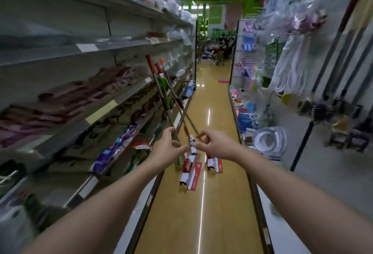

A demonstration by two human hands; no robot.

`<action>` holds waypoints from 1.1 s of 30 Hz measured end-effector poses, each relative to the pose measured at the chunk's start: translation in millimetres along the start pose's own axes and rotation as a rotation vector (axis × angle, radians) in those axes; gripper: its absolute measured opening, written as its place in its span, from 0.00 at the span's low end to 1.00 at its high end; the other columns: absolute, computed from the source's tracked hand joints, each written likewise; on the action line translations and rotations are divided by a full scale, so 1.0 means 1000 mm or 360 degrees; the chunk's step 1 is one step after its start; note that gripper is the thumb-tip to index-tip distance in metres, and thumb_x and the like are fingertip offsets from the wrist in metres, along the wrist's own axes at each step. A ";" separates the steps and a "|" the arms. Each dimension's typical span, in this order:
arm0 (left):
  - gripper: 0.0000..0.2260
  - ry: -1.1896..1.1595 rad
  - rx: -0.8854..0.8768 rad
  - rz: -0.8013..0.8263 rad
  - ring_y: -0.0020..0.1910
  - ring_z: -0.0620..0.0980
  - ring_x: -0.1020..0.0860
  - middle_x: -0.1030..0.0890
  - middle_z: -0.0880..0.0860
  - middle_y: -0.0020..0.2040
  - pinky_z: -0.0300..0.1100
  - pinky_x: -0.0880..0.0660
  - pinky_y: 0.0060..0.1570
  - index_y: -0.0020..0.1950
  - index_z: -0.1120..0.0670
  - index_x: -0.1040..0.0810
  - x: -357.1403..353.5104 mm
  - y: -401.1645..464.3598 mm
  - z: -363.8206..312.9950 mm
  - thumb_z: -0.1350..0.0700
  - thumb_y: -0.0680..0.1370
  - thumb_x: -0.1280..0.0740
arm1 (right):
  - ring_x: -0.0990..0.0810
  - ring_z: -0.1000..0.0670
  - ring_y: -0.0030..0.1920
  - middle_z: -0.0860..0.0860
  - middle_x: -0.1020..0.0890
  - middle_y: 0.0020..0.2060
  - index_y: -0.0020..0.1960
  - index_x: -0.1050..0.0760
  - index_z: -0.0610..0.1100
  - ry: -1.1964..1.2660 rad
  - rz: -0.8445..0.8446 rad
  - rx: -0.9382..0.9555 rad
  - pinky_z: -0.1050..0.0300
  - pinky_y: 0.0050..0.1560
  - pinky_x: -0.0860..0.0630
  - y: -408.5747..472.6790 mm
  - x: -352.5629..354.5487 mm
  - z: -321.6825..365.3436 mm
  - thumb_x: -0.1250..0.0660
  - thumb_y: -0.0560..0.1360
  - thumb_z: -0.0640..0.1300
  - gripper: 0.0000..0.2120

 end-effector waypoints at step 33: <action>0.45 -0.0335 0.0674 -0.0466 0.73 0.54 0.37 0.40 0.55 0.76 0.52 0.34 0.69 0.77 0.49 0.50 -0.039 0.658 0.163 0.48 0.69 0.25 | 0.24 0.48 0.59 0.49 0.24 0.61 0.76 0.45 0.53 0.0141 0.0241 0.0397 0.50 0.58 0.25 0.733 0.064 -0.137 0.38 0.75 0.61 0.34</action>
Point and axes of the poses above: each hand's wrist, its own y-axis towards the middle knuckle, its own x-axis out of the back of the hand, z = x × y, the point moved 4 cm from there along y, towards the middle knuckle
